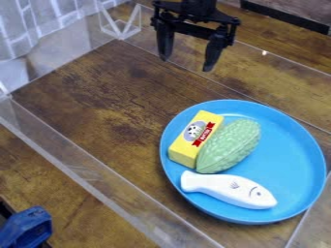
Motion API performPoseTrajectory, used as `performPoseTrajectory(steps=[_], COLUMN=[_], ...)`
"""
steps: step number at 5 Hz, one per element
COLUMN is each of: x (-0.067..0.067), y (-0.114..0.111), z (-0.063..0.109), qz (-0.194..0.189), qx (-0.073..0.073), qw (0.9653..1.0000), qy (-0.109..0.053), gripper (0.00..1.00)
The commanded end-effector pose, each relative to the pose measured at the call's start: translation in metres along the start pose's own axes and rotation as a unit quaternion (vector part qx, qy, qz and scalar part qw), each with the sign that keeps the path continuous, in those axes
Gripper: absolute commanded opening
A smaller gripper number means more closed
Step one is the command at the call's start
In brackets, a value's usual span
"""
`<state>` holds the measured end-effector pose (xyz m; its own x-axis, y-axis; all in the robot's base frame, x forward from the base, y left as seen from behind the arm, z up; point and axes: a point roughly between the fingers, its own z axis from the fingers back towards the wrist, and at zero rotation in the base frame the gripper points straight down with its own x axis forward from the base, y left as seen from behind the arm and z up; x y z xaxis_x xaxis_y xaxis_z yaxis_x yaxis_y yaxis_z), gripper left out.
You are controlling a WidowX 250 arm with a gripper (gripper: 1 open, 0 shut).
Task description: Put the green object in the blue tray
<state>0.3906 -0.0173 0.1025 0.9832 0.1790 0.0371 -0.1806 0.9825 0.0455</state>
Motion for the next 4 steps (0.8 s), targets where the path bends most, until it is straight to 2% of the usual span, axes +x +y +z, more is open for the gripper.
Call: performPoseTrajectory(steps=[1, 3, 4], x=[0.004, 0.009, 0.015], y=[0.013, 0.027, 0.023], z=[0.038, 0.039, 0.036], qz=[-0.001, 0.032, 0.003], qx=[-0.012, -0.005, -0.008], qw=[0.9980, 0.9978, 0.9983], qy=[-0.061, -0.057, -0.058], gripper=[1.00, 1.00, 0.00])
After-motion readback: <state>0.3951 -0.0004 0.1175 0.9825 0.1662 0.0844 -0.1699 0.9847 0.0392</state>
